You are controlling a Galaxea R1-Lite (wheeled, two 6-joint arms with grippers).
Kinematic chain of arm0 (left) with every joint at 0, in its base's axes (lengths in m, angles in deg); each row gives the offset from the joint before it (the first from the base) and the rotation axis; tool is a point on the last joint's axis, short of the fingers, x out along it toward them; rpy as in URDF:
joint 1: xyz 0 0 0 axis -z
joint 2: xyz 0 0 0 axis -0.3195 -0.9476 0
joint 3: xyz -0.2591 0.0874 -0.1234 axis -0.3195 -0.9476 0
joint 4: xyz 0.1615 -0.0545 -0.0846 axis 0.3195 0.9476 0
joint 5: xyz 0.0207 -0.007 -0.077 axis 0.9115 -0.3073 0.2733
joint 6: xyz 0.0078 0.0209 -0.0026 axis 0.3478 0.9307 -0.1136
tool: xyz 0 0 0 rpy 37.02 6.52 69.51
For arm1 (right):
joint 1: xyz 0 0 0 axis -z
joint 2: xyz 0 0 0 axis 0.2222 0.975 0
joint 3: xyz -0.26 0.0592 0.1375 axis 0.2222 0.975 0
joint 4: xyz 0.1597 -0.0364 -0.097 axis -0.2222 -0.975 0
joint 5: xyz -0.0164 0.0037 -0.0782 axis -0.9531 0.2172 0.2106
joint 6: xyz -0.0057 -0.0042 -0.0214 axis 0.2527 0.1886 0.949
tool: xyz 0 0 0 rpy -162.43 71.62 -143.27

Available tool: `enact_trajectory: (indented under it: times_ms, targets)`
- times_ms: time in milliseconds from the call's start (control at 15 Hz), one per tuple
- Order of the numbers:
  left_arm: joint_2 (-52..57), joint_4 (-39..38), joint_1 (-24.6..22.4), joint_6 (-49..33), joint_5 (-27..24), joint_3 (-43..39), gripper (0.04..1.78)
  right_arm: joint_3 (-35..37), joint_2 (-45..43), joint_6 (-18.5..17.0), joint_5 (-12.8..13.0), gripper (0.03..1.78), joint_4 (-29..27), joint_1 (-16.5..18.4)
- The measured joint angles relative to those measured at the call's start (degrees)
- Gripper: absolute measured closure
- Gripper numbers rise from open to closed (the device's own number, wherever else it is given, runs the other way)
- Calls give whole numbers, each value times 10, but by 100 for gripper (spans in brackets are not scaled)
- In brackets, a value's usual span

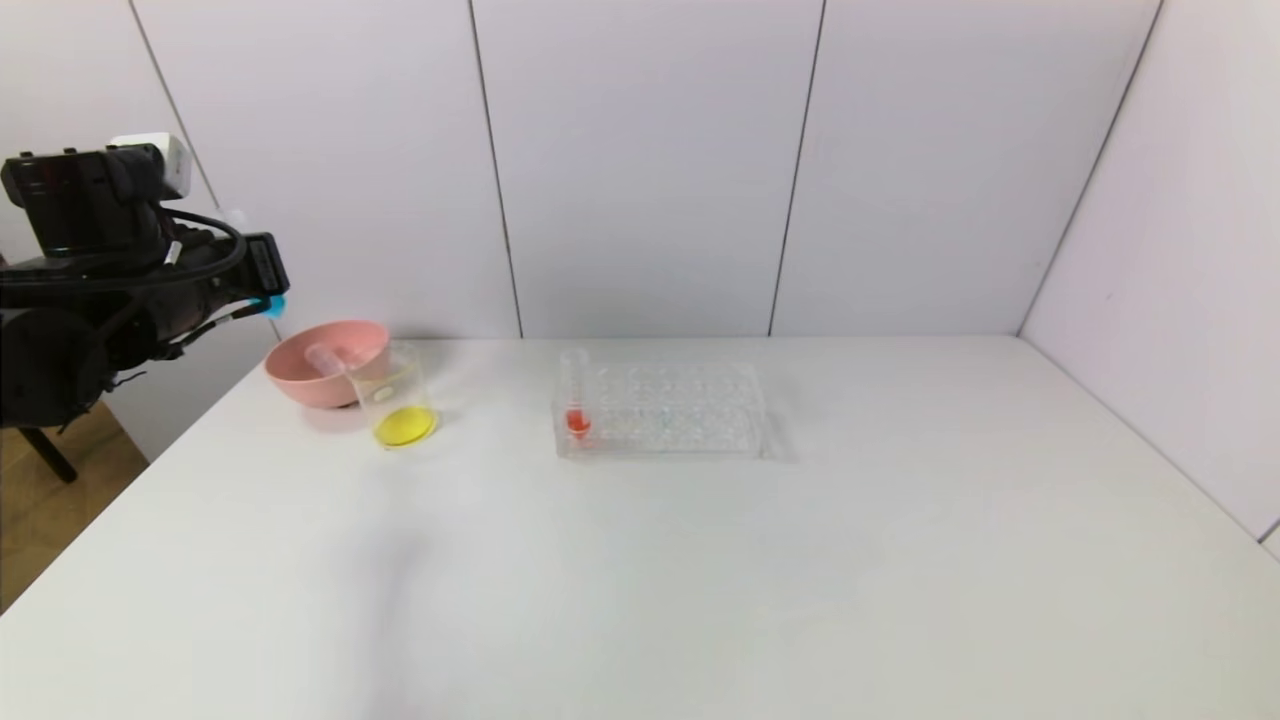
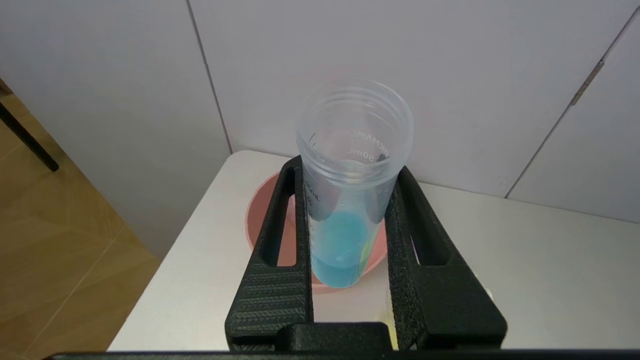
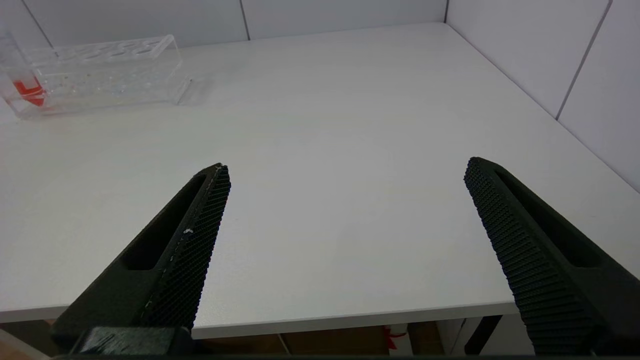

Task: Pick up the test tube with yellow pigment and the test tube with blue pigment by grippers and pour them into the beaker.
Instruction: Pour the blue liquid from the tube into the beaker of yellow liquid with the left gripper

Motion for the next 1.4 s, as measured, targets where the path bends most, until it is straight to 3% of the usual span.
enact_trajectory:
  times_ms: [400,600,1000,1400]
  targets:
    - [-5,3,-56,3,-128,-15,138,0,0,0,0,10,0,0]
    - [-24,19,-67,23,-216,27,138,0,0,0,0,10,0,0]
    - [-51,218,-119,178,-382,151,138,0,0,0,0,10,0,0]
    - [-117,392,-127,372,-492,302,138,0,0,0,0,10,0,0]
